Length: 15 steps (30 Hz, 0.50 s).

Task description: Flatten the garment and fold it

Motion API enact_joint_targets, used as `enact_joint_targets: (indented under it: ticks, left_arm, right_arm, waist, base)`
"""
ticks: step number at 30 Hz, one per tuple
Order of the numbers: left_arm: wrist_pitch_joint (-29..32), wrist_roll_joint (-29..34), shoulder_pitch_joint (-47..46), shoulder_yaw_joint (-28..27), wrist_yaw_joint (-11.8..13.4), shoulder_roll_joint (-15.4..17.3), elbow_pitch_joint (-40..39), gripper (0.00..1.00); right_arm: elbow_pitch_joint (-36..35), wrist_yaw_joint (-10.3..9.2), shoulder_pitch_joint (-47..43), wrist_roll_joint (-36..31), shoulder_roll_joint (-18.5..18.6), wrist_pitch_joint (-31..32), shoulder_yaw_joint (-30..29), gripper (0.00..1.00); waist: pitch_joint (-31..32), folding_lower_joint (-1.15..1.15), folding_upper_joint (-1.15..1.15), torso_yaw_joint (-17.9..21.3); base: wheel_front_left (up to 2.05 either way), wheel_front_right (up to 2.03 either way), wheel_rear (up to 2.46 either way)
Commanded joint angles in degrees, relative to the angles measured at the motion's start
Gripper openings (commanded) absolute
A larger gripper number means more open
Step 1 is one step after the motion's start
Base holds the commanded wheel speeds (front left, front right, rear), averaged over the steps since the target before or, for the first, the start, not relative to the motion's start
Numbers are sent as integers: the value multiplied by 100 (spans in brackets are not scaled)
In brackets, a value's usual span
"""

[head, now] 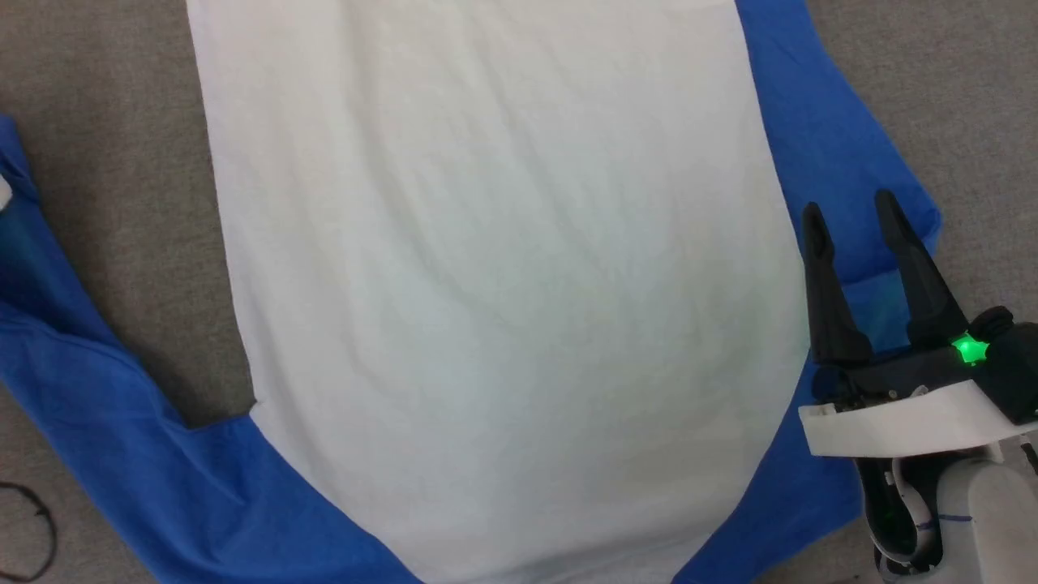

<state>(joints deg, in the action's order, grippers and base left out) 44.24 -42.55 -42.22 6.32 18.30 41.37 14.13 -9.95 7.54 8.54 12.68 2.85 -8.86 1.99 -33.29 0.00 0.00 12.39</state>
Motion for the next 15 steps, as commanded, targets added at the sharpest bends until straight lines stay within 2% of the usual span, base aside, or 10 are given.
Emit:
enact_joint_targets:
  ticks: [1,4,5,10,15]
  left_arm:
    - [-105,-6,336,45,36,-114,-30,0]
    - [-653,10,467,-79,-101,-184,-184,0]
    - [-653,10,467,-79,-101,-184,-184,0]
    - [-1520,130,854,-228,-261,-249,-390,0]
    - [-2119,218,1362,-347,-250,-348,-927,0]
  right_arm:
    - [35,-5,77,22,3,-23,-6,100]
    - [81,-5,43,18,3,-8,-43,100]
    - [81,-5,43,18,3,-8,-43,100]
    - [109,-5,-138,-64,3,119,-175,100]
    - [50,-5,-486,-107,3,314,-379,100]
  waist:
    - [188,0,0,-115]
    - [474,0,0,-225]
    - [474,0,0,-225]
    - [1126,0,0,-453]
    - [1876,0,0,-704]
  base:
    - [0,0,0]
    - [0,0,0]
    - [0,0,0]
    - [0,0,0]
    - [0,0,0]
